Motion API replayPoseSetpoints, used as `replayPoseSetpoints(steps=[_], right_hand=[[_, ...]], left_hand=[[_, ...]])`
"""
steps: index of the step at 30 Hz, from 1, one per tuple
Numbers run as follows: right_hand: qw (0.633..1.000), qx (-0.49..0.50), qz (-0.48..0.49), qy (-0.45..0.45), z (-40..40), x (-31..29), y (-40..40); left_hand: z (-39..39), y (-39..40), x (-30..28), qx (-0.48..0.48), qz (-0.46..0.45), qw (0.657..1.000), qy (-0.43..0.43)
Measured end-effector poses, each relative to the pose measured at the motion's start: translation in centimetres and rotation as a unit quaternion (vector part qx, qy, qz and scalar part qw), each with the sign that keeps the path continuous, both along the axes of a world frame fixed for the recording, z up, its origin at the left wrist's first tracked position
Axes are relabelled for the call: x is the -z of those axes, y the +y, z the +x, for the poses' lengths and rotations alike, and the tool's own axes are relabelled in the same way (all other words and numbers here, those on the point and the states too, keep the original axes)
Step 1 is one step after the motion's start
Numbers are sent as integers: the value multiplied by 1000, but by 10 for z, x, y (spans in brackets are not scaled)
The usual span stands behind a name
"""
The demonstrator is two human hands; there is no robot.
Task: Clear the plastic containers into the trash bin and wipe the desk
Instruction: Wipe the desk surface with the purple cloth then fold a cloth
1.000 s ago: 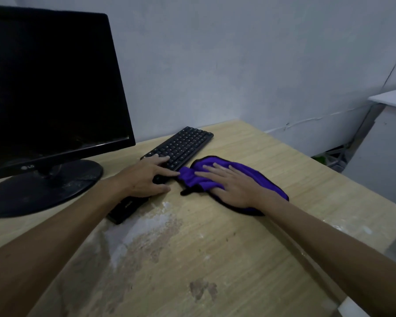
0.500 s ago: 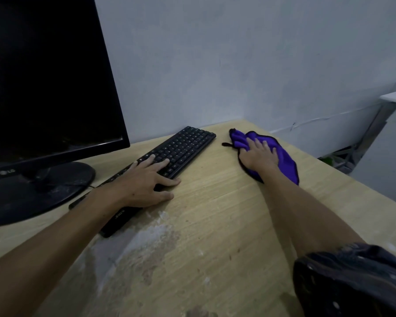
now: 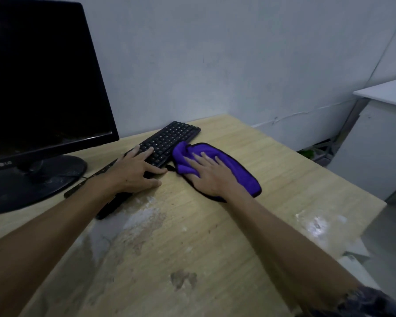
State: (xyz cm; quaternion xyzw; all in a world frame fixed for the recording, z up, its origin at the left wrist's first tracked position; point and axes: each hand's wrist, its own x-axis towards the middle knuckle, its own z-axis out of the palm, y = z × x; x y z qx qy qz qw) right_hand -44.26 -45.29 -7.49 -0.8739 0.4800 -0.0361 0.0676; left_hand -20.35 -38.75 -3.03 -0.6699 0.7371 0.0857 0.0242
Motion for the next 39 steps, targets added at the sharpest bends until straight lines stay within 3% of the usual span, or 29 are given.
replayPoseSetpoints(steps=[6,9,15,20,26,31,36,39], right_hand=[[994,-112,-5,-5,-33,5,92],[990,-139,18,2,-59,1,96],[998,64,21,-15,-155,-2,27],[985,171,28,-5,-221,2,40],[986,164,20,-10,-197,4,113],[992,120,13,-21,-121,4,178],[999,-34,-2,-41,-36,11,226],[994,-104,0,-22,-22,8,210]], left_hand=[[-20,27,1,17,-72,996,-50],[-27,37,-5,39,-67,995,-63],[-31,43,-4,65,-94,994,-4],[-35,38,-1,42,-78,995,50],[-35,45,-1,54,-77,994,59],[-38,63,-6,30,-41,997,64],[-31,85,-5,10,-64,994,90],[-16,95,-7,0,-100,989,111]])
